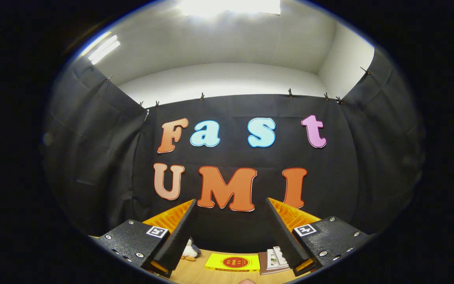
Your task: Open the storage box then place both shoes into the box .Put the left shoe in first, then the right shoe, with the right side of both shoes facing outward in a uniform manner.
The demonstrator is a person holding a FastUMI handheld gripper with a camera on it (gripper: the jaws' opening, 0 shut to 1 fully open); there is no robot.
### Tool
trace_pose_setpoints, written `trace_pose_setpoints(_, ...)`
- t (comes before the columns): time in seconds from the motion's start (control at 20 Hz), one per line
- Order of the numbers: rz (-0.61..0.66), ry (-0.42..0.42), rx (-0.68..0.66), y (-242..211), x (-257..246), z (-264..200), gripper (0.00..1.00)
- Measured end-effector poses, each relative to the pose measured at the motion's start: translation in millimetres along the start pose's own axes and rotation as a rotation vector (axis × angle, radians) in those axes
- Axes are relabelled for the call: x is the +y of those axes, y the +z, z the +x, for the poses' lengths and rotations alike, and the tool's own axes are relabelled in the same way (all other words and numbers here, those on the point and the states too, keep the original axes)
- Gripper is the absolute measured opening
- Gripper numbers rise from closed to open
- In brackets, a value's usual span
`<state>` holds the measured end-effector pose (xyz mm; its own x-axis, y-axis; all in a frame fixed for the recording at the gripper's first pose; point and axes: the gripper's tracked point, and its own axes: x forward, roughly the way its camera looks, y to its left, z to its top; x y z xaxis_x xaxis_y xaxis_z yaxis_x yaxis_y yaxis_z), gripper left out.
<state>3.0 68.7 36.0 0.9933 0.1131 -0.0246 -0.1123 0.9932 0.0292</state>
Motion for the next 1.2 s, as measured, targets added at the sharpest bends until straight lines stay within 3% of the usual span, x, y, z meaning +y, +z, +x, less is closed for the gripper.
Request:
trace_pose_setpoints(0.5, 0.159, 0.134, 0.367, -120, 51, -13, 1.0)
trace_pose_setpoints(0.9, 0.215, 0.381, 0.673, -212, 135, -69, 1.0)
trace_pose_setpoints(1.2, 0.382, 0.503, 0.879, -253, 182, -110, 0.97)
